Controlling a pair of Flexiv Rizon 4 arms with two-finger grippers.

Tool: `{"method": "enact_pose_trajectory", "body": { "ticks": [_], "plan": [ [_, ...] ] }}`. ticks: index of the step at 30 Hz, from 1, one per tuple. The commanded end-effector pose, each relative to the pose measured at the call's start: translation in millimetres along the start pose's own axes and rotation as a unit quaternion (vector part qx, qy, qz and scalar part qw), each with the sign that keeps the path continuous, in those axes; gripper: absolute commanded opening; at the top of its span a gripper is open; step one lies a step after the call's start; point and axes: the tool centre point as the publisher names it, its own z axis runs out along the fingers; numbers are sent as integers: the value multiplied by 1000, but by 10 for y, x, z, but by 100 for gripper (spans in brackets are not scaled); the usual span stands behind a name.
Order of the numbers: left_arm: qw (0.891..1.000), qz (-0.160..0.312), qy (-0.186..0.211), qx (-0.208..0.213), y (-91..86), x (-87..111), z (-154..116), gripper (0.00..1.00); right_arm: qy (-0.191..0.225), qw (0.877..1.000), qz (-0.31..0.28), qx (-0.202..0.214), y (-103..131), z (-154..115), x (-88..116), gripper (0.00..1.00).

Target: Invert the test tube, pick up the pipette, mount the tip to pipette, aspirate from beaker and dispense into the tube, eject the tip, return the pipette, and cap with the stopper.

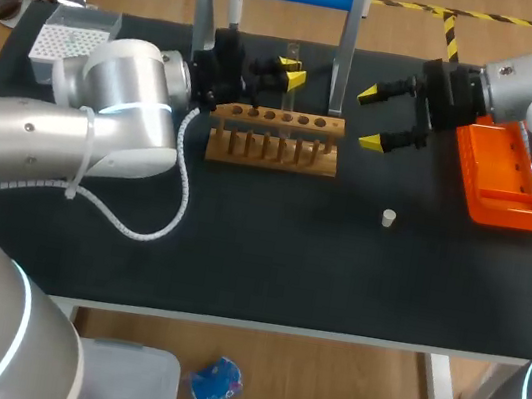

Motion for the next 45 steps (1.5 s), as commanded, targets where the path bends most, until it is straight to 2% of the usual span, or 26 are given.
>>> {"method": "enact_pose_trajectory", "body": {
  "ticks": [1, 16, 32, 39, 40, 41, 42, 45],
  "plan": [
    [1000, -3, 0, 6, 61, -29, 25, 0, 0, 1000, 0, 1, 6, -4, 5, 100],
    [1000, -1, 5, -6, 145, -33, 64, 0, 0, 1000, 0, 1, 6, -4, 5, 100],
    [1000, -10, 5, -13, 309, 27, 49, 0, 0, 1000, 0, 1, 6, -4, 5, 100],
    [1000, -11, 3, -14, 309, 26, 34, 0, 0, 1000, 0, 1, 6, -4, 5, 100],
    [1000, -12, 3, -14, 304, 26, 29, 28, 0, 1000, 0, 1, 6, -4, 5, 100],
    [1000, -12, 2, -14, 299, 28, 24, 49, 0, 1000, 0, 1, 6, -4, 5, 100],
    [1000, -12, 1, -15, 295, 29, 19, 100, 0, 1000, 0, 1, 6, -4, 5, 100],
    [1000, -13, -1, -20, 278, 31, 4, 100, 0, 1000, 0, 1, 6, -4, 5, 100]
  ]
}}
